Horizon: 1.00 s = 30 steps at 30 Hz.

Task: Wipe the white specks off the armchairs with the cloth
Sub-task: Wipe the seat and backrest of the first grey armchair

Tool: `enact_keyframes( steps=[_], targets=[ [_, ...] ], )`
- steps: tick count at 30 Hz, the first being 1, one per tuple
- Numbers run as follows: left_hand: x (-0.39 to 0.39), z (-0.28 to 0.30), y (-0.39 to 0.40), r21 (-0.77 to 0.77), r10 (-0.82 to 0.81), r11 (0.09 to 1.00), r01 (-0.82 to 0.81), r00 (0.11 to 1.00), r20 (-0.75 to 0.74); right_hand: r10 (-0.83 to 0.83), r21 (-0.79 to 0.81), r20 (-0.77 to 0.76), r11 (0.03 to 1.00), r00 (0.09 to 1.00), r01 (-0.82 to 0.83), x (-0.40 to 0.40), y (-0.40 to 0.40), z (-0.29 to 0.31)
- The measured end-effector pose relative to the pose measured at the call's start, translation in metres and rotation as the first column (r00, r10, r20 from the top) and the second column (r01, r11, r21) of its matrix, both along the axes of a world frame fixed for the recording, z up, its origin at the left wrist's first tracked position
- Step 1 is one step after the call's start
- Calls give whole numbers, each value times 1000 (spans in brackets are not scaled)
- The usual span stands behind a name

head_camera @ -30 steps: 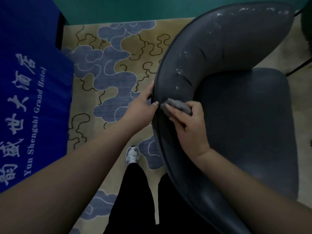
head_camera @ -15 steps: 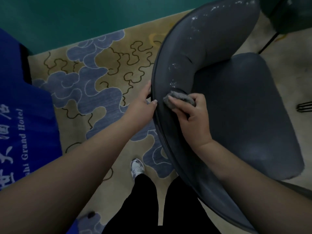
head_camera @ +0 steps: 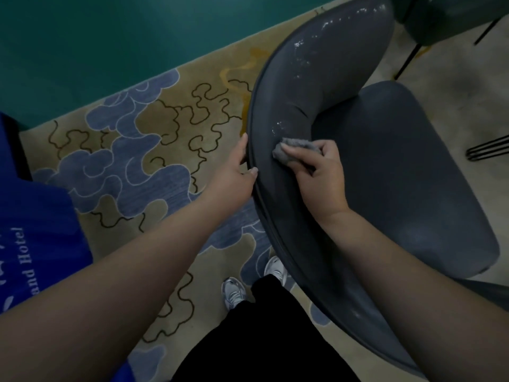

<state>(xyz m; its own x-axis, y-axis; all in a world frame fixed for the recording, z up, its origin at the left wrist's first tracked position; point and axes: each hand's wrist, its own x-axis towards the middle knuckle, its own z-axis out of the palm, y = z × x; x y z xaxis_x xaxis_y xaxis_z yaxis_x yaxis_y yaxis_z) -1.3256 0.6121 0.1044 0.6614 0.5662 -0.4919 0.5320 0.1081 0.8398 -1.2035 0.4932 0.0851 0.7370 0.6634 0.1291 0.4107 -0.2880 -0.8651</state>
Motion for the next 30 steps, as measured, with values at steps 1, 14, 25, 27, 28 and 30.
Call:
enact_keyframes(
  steps=[1,14,25,27,28,30],
  targets=[
    [2,0,2,5,-4,1000,4,1000,-4,-14,8,-33,1000,999,14,4,9,1],
    [27,11,18,16,48,999,-47,998,-30,-1,30,-105,1000,994,4,20,23,-2],
    [39,11,24,82,77,994,-74,997,-31,47,62,12,997,999,-47,32,37,-7],
    [39,7,26,93,71,993,-68,997,-23,15,67,8,998,1000,-16,37,50,-7],
    [39,6,27,88,68,994,-66,998,-17,8,63,-4,998,1000,-7,37,51,-6],
    [41,3,31,74,62,995,-61,998,-9,17,58,-2,998,1000,-17,28,39,-6]
  ],
)
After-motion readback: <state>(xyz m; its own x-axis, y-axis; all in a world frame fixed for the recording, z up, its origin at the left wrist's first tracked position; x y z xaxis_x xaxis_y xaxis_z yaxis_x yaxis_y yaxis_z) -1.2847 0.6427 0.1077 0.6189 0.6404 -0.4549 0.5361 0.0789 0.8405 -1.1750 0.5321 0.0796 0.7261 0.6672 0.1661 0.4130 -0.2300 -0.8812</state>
